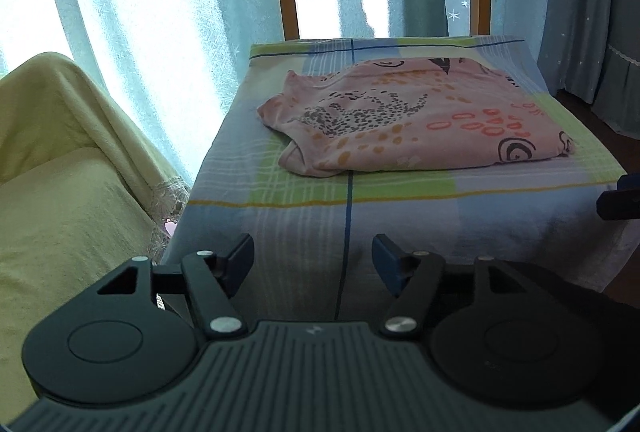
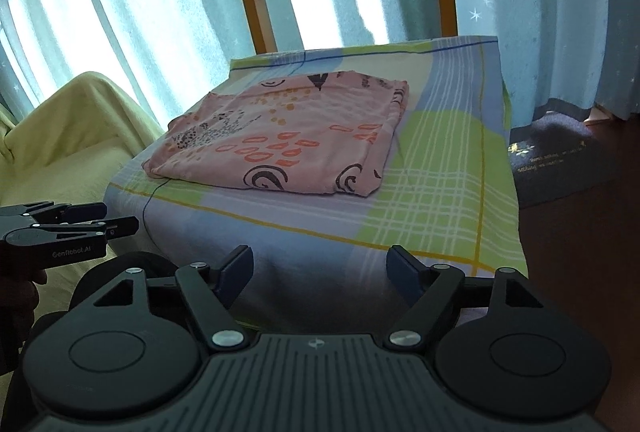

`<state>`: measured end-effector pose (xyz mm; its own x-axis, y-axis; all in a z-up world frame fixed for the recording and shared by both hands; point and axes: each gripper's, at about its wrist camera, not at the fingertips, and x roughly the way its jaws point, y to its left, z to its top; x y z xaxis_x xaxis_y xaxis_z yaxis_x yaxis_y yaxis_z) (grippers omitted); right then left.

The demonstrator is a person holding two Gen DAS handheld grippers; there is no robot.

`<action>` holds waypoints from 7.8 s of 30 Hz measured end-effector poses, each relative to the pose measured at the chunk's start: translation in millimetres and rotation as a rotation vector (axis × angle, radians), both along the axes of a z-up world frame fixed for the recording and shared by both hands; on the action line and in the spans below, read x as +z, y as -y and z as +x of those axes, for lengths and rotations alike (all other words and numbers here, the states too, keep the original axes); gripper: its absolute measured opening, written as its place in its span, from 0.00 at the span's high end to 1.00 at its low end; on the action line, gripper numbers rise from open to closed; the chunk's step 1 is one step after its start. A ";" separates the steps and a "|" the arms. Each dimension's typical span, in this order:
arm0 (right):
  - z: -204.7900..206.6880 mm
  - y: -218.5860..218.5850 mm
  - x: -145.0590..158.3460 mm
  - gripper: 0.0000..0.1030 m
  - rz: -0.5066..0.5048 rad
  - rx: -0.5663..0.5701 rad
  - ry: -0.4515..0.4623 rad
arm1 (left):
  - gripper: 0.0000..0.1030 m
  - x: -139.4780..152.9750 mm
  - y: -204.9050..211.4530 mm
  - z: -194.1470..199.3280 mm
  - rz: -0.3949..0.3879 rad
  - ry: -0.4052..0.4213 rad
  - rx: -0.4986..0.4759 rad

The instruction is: Fold clothes

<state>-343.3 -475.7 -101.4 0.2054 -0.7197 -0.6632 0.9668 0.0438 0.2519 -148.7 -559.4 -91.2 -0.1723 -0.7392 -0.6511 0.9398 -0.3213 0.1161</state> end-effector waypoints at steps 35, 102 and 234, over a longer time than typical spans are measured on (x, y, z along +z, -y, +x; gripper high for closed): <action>-36.7 49.0 -3.3 0.44 -0.022 -0.001 0.086 | 0.23 5.5 26.0 -118.3 -0.161 0.182 -0.468; -110.4 208.4 -31.5 0.97 -0.064 -0.054 0.166 | 0.74 -18.6 266.6 11.6 0.114 -0.279 -0.149; 18.2 0.2 18.1 0.00 0.050 -0.129 -0.053 | 0.01 6.9 15.6 -24.5 -0.024 0.100 -0.203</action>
